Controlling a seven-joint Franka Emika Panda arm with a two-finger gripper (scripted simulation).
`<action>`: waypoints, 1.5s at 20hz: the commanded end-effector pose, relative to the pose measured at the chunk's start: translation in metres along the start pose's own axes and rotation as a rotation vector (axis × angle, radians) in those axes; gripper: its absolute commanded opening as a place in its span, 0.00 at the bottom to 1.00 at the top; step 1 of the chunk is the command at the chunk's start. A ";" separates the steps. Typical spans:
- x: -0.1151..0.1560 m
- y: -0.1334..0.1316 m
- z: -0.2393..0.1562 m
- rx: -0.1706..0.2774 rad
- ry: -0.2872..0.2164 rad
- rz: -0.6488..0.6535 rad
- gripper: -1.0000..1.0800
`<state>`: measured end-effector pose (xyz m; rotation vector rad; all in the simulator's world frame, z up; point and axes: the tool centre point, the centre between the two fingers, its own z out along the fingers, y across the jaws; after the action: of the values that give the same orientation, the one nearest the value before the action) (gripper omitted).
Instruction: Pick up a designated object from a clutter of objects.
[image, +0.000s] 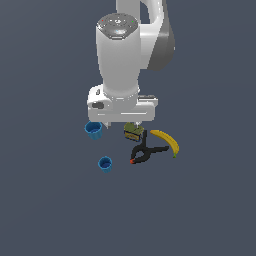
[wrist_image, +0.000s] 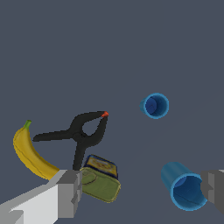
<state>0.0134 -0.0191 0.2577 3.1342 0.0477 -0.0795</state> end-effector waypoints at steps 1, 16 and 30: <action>0.009 0.008 0.016 0.004 0.005 0.020 0.96; 0.055 0.069 0.138 0.013 0.042 0.162 0.96; 0.059 0.082 0.167 0.010 0.048 0.191 0.96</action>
<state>0.0665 -0.1007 0.0900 3.1315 -0.2526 -0.0020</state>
